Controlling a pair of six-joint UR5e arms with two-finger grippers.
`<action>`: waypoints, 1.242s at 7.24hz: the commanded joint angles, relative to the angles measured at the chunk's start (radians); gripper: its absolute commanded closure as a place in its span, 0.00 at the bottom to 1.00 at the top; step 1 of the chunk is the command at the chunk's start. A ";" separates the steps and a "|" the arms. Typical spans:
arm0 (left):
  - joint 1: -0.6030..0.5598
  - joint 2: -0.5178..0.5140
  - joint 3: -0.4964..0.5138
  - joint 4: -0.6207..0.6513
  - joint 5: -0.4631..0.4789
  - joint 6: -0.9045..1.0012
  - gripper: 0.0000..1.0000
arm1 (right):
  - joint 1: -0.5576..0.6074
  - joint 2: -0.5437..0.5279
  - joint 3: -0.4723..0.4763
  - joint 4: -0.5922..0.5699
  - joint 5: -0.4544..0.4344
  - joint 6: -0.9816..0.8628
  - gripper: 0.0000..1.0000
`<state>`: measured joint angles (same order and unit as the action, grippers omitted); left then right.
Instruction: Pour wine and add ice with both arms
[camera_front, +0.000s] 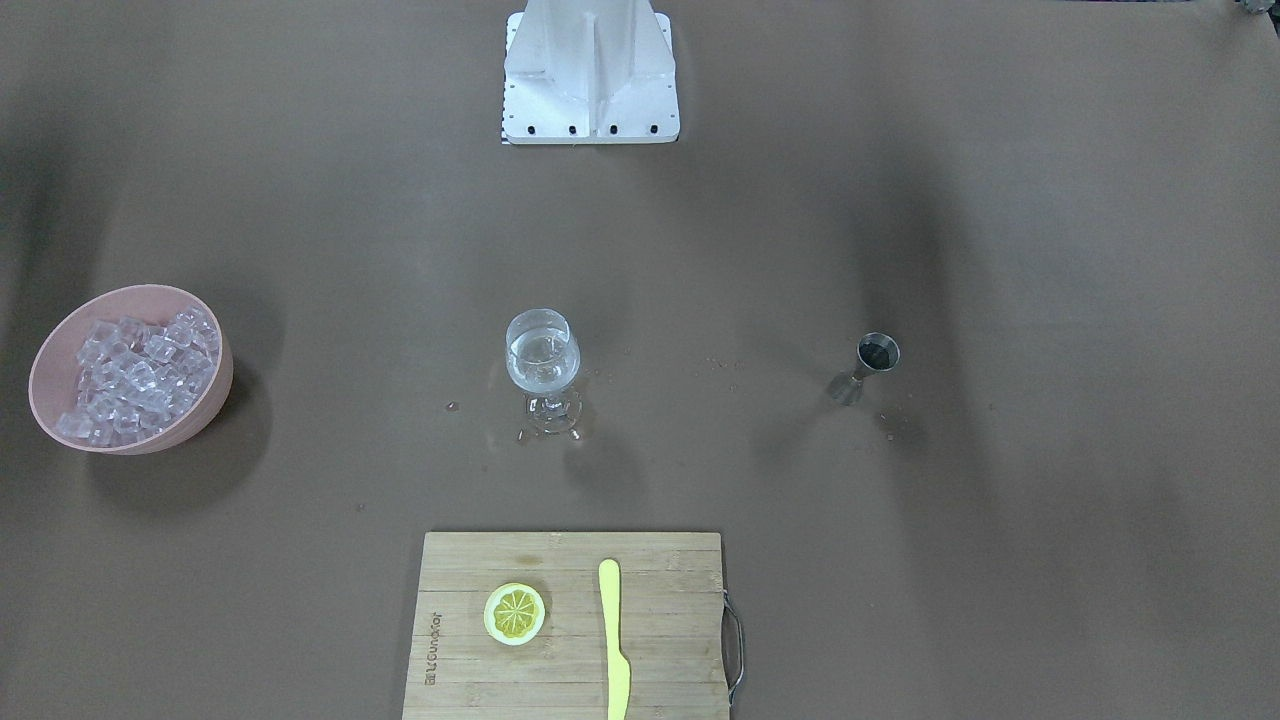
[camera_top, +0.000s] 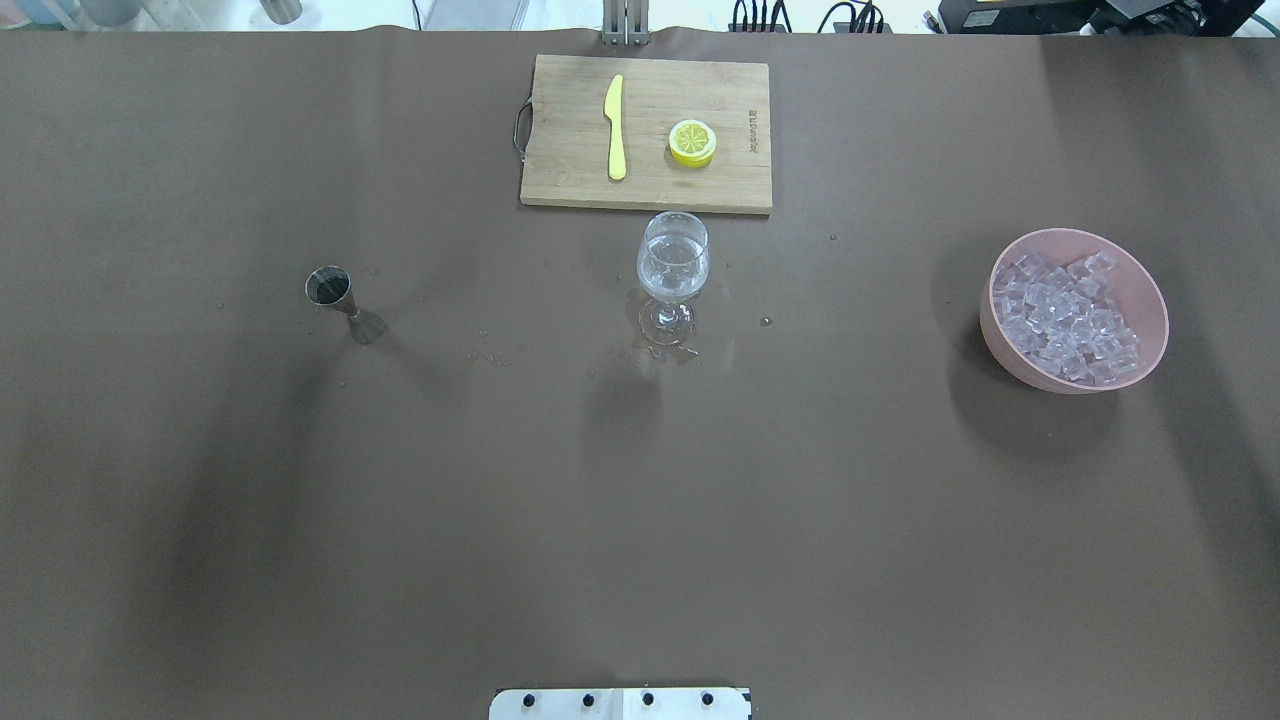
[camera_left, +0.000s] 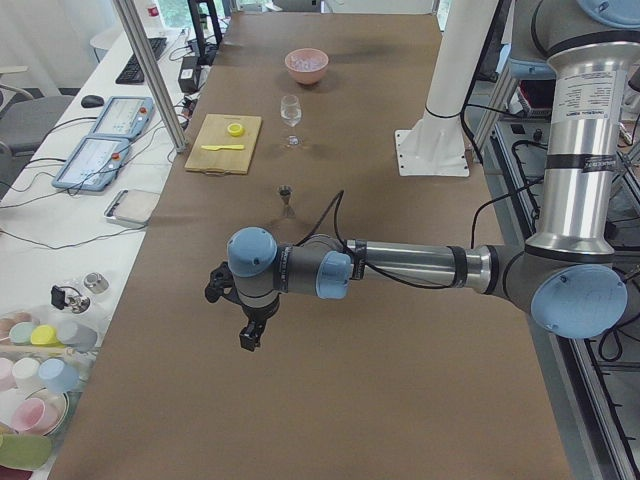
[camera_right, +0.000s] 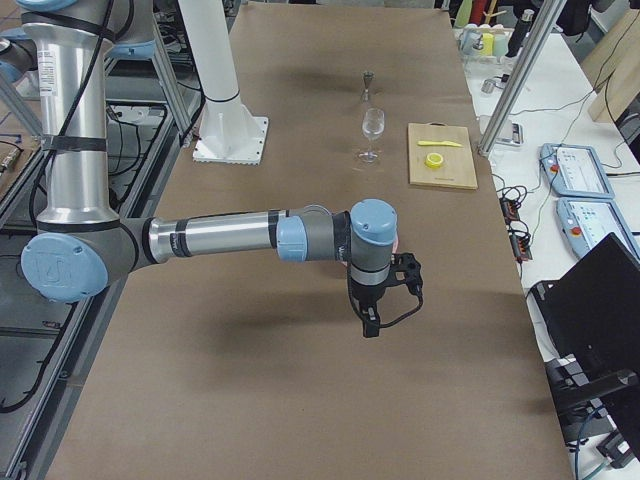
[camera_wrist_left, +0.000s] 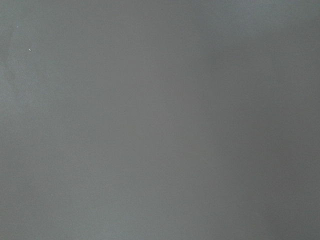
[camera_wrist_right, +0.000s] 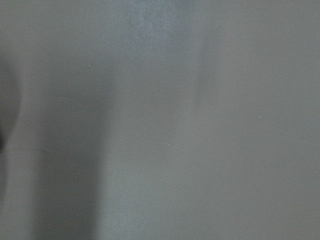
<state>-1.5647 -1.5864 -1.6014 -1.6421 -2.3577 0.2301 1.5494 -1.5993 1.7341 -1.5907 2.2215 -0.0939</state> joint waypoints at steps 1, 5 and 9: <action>0.000 -0.001 -0.006 0.001 0.000 0.000 0.01 | 0.000 -0.019 -0.031 0.087 -0.002 0.000 0.00; 0.002 -0.003 -0.089 -0.004 0.000 0.002 0.01 | 0.000 -0.025 -0.047 0.087 0.000 0.000 0.00; -0.002 0.002 -0.095 -0.045 0.008 -0.008 0.01 | 0.000 -0.027 -0.057 0.092 0.006 0.000 0.00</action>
<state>-1.5645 -1.5901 -1.6986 -1.6691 -2.3512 0.2229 1.5493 -1.6259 1.6794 -1.4989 2.2271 -0.0935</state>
